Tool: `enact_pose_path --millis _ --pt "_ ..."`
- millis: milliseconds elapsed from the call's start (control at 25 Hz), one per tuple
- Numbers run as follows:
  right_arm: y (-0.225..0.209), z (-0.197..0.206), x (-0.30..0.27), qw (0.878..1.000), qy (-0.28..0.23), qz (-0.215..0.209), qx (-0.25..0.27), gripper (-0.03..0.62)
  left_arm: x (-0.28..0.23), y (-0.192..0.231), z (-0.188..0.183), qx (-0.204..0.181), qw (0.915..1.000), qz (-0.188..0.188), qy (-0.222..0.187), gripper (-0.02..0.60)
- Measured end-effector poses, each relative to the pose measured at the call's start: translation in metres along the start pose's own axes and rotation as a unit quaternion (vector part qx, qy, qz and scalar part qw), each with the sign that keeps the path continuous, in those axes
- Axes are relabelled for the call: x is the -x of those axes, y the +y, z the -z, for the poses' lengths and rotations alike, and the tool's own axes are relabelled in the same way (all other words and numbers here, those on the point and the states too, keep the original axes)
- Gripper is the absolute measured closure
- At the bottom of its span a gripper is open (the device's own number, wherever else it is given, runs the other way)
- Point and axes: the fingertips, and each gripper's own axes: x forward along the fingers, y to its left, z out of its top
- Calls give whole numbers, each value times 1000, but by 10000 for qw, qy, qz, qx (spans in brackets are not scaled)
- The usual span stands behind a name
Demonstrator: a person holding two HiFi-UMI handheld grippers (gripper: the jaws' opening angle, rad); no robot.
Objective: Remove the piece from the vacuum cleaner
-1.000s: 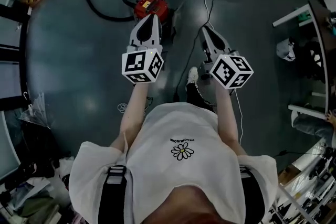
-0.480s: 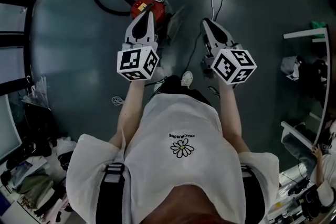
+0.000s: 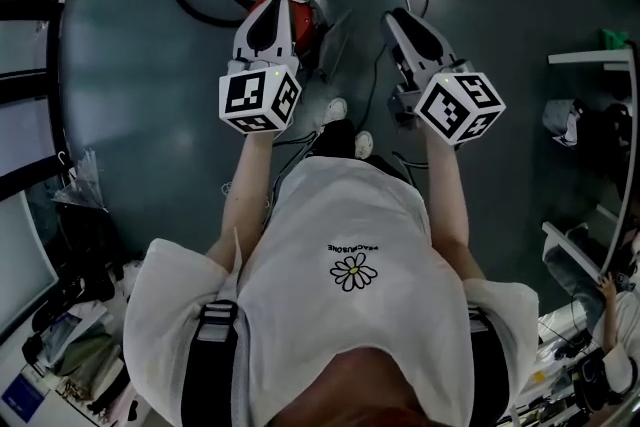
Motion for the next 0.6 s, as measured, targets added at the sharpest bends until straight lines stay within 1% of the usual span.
enact_pose_path --millis 120,160,240,320,400,480,520,560,600 --pt "8 -5 -27 9986 -58 -437 -283 445 -20 11 1 -130 9999 106 31 577" --pt "8 -3 -36 9983 -30 -462 -348 441 -26 16 4 -204 9996 156 70 577" --pt "3 4 -55 9988 53 -333 -345 437 -40 27 15 -453 9982 337 216 577" --pt "-13 21 -74 9986 140 -170 -472 437 -55 37 46 -811 9927 714 528 577" --pt "-42 51 -95 9957 277 -46 -885 437 -73 54 99 -1178 9823 1053 1009 577" --pt "-81 91 -118 9880 523 -28 -1452 437 -94 83 167 -1513 9685 1093 1646 577" --pt "-100 112 -129 9825 678 -62 -1733 437 -105 98 203 -1697 9602 1032 1966 578" --pt "-120 133 -139 9767 824 -74 -1980 437 -115 112 238 -1928 9500 955 2264 577" --pt "-141 155 -149 9716 957 -22 -2165 437 -124 125 271 -2207 9372 888 2549 578"
